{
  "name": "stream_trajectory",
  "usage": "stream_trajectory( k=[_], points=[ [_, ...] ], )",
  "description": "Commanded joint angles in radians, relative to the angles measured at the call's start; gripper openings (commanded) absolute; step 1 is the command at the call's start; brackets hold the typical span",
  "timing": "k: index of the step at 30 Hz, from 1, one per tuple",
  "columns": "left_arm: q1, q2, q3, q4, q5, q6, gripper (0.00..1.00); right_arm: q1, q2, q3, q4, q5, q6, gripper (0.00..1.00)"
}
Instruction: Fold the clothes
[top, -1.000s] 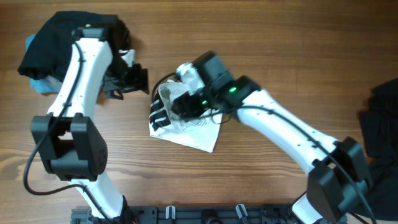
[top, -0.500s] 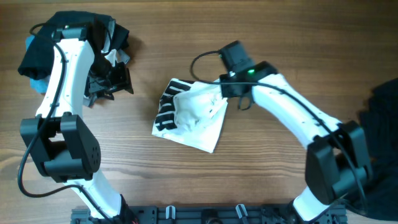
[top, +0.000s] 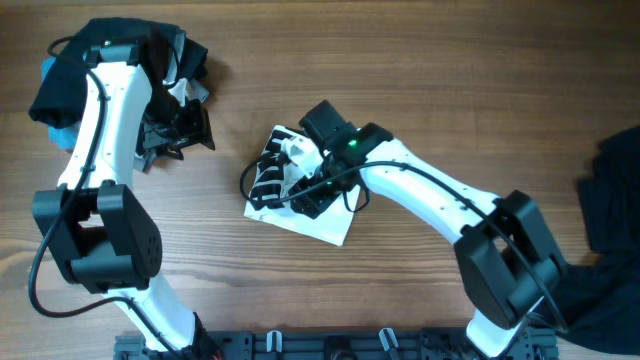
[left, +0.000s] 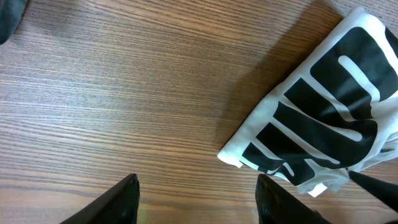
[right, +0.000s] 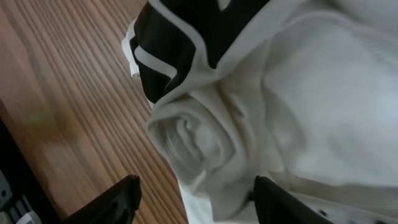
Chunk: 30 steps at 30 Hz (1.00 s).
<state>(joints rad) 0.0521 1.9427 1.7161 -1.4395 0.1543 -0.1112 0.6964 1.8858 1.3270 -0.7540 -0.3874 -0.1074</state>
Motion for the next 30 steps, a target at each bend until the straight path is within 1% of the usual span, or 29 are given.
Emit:
stream_trajectory(
  k=[1,2,3,4,5,8,10,13,17,18,19,20,21,22,23,25,26,27,28,29,30],
  points=[
    [0.002,-0.02,0.012,0.011,0.013,0.002,0.59,0.002,0.015,0.006,0.035,0.028,0.048,0.59],
    [0.002,-0.02,0.012,0.012,0.013,0.002,0.59,0.002,0.015,0.006,0.051,0.028,0.055,0.58],
    [0.002,-0.02,0.012,0.011,0.013,0.002,0.59,0.002,0.015,0.006,0.077,0.024,0.061,0.31],
    [0.002,-0.02,0.012,0.011,0.013,0.002,0.59,0.002,0.015,0.006,0.093,0.022,0.08,0.14],
    [0.002,-0.02,0.012,0.01,0.013,0.002,0.59,0.002,0.014,0.007,0.089,0.029,0.084,0.04],
    [0.002,-0.02,0.012,0.01,0.013,0.002,0.59,-0.007,-0.053,0.009,-0.029,0.15,0.154,0.04],
    [0.002,-0.02,0.012,0.022,0.012,0.002,0.6,-0.006,-0.15,0.008,-0.161,0.262,0.134,0.04],
    [0.002,-0.02,0.012,0.041,0.013,0.002,0.6,-0.007,-0.237,0.008,-0.301,0.275,0.081,0.04],
    [0.002,-0.02,0.012,0.035,0.013,0.002,0.67,-0.007,-0.247,0.008,-0.419,0.291,0.081,0.04],
    [0.002,-0.02,0.012,0.035,0.013,0.002,0.69,-0.007,-0.247,0.008,-0.437,0.29,0.081,0.05],
    [0.002,-0.02,0.012,0.037,0.013,0.002,0.71,-0.007,-0.247,0.008,-0.451,0.291,0.078,0.14],
    [0.002,-0.02,0.012,0.036,0.013,0.002,0.73,-0.006,-0.247,0.008,-0.488,0.291,0.039,0.26],
    [0.002,-0.02,0.012,0.036,0.013,0.002,0.75,-0.007,-0.247,0.008,-0.512,0.291,0.002,0.32],
    [0.002,-0.02,0.012,0.036,0.013,0.002,0.77,-0.007,-0.247,0.008,-0.522,0.317,-0.005,0.43],
    [0.002,-0.02,0.012,0.037,0.02,0.002,0.82,-0.01,-0.247,0.008,-0.515,0.364,0.011,0.47],
    [0.002,-0.02,0.012,0.037,0.056,0.003,0.86,-0.02,-0.247,0.008,-0.489,0.426,0.079,0.52],
    [-0.002,-0.02,0.012,0.037,0.077,0.021,0.88,-0.037,-0.247,0.008,-0.434,0.424,0.126,0.53],
    [-0.011,-0.02,0.012,0.042,0.107,0.056,0.89,-0.052,-0.247,0.008,-0.385,0.398,0.143,0.56],
    [-0.019,-0.02,0.012,0.048,0.117,0.058,0.89,-0.074,-0.247,0.008,-0.325,0.387,0.18,0.59],
    [-0.03,-0.02,0.01,0.052,0.123,0.06,0.89,-0.1,-0.246,0.008,-0.26,0.385,0.249,0.62],
    [-0.039,-0.02,0.006,0.053,0.123,0.076,0.89,-0.142,-0.241,0.008,-0.168,0.322,0.337,0.62]
  ],
)
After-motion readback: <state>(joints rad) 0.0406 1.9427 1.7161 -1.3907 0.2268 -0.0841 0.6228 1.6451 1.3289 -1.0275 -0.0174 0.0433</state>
